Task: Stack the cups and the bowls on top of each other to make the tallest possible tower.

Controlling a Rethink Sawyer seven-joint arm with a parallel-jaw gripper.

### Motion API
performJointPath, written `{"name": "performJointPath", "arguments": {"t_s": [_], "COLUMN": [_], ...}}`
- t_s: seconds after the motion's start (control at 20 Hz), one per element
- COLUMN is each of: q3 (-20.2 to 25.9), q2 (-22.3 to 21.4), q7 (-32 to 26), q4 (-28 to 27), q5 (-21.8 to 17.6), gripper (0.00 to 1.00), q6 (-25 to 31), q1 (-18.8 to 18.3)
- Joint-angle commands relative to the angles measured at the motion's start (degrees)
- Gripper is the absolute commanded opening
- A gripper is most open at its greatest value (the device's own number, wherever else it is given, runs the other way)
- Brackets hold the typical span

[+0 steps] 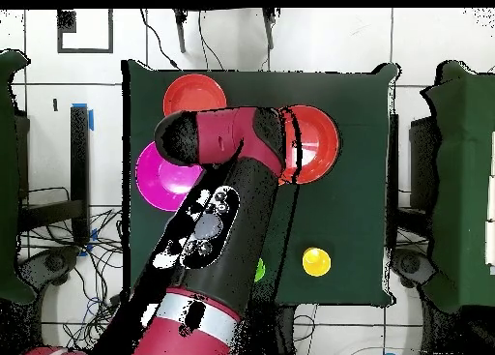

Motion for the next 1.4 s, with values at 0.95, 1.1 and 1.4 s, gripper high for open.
{"name": "performJointPath", "arguments": {"t_s": [0.95,1.1,1.4], "q3": [2.5,2.3,1.9], "q2": [0.1,0.5,0.7], "q7": [9.0,9.1,9.3], "q4": [-3.2,-3.8,-4.2], "q5": [2.6,2.8,3.3], "gripper": [0.00,0.00,0.00], "q6": [7.1,7.5,8.4], "q1": [2.0,2.0,2.4]}}
